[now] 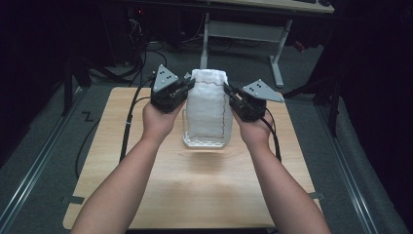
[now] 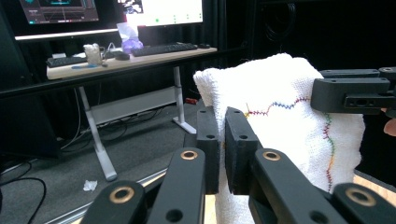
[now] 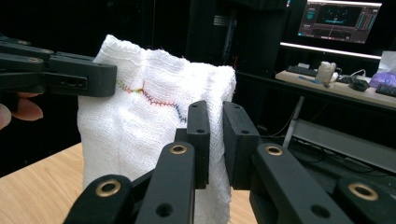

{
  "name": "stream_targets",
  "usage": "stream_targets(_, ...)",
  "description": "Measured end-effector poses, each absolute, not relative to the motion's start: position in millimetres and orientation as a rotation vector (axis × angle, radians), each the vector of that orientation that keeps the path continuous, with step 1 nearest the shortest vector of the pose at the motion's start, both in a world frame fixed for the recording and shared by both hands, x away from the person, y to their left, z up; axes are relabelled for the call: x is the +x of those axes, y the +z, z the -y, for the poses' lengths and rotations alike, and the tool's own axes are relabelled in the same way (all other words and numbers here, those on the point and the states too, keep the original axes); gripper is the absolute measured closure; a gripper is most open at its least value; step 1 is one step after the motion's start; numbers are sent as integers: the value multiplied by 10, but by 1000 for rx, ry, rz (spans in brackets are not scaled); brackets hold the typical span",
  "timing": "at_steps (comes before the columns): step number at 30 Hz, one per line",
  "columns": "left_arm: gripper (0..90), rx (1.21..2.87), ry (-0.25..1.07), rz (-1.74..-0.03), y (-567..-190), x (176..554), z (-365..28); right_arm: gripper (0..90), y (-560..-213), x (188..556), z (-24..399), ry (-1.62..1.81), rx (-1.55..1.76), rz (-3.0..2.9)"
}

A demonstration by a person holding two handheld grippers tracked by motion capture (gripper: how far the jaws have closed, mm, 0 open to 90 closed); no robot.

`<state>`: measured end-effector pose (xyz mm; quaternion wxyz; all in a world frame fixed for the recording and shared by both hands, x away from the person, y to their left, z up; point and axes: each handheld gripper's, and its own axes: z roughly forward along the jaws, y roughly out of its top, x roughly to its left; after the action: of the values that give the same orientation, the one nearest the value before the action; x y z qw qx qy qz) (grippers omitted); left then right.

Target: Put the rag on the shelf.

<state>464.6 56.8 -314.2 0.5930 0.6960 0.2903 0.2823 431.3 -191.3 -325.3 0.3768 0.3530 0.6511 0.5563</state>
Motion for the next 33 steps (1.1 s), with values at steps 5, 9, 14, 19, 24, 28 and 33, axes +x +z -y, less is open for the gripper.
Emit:
stream_targets(5, 858, 1618, 653, -681, -3088, 4776, -543, 823, -3199, 4417, 1908, 1426, 915, -1658)
stream_targets(9, 858, 1624, 641, -687, -3062, 4921, -508, 823, -3155, 4517, 1944, 1431, 932, -1656)
stream_targets(14, 856, 1632, 628, -728, -3090, 5119, -457, 822, -3172, 4675, 1975, 1427, 955, -1673)
stream_targets(19, 854, 1651, 634, -744, -3170, 5261, -397, 821, -3254, 4852, 2017, 1396, 992, -1715)
stream_targets(24, 854, 1751, 664, -766, -3351, 5383, -331, 822, -3347, 4986, 2042, 1358, 998, -1788)
stream_targets(28, 855, 1777, 630, -804, -3495, 5453, -323, 822, -3482, 5094, 2041, 1308, 1012, -1852)
stream_targets(33, 855, 1791, 613, -844, -3600, 5469, -340, 822, -3577, 5180, 2029, 1289, 1034, -1892)
